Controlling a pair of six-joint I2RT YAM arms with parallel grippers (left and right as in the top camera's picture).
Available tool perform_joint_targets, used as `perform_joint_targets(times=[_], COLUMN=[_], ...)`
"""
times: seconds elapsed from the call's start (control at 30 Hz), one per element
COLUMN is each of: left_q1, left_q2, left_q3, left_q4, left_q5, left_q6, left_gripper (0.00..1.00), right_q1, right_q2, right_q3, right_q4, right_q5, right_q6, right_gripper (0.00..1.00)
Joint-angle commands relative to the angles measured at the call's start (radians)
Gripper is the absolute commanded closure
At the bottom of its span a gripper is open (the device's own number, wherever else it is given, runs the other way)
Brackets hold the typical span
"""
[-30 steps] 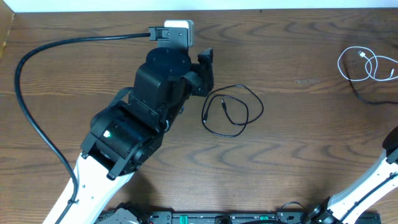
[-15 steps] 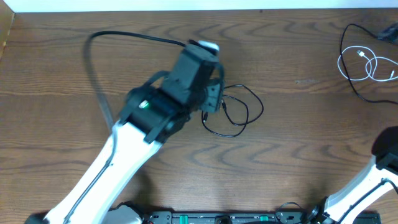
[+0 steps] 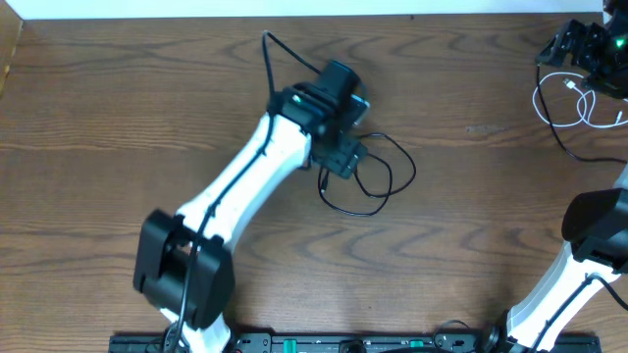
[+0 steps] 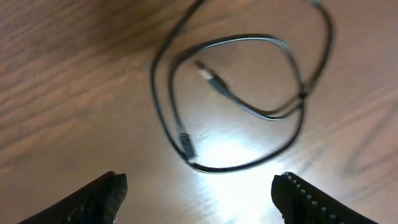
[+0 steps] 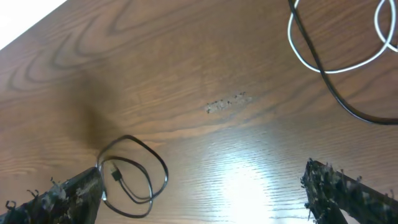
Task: Untangle cables
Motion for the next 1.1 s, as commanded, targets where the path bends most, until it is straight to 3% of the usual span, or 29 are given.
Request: perform_joint_targets(times=[0.0, 0.1, 0.5, 0.6, 0.87, 1.07], left_q1=[0.081, 0.109, 0.11, 0.11, 0.08, 0.003], left_q2=[0.067, 0.147, 0.291, 0.326, 0.359, 0.39], left_q3=[-0.013, -0.013, -0.013, -0.013, -0.018, -0.056], left_q4=[0.029, 0.046, 0.171, 0.204, 0.211, 0.249], left_q5=[0.086, 0.142, 0.148, 0.143, 0.042, -0.156], left_q6=[0.135, 0.198, 0.194, 0.194, 0.15, 0.046], left_gripper=[0.2, 0.2, 0.23, 0.3, 0.45, 0.48], right_q1=[0.004, 0.004, 0.016, 0.026, 0.029, 0.031], right_q2=[-0.007, -0.006, -0.006, -0.006, -0.006, -0.006], right_q3=[0.007, 0.007, 0.007, 0.007, 0.007, 0.007], right_q4=[-0.002, -0.003, -0.008, 0.0, 0.004, 0.006], right_q5=[0.011, 0.011, 0.011, 0.011, 0.025, 0.025], right_q6=[-0.023, -0.023, -0.023, -0.023, -0.023, -0.023], right_gripper=[0.01, 0.01, 0.01, 0.01, 0.01, 0.01])
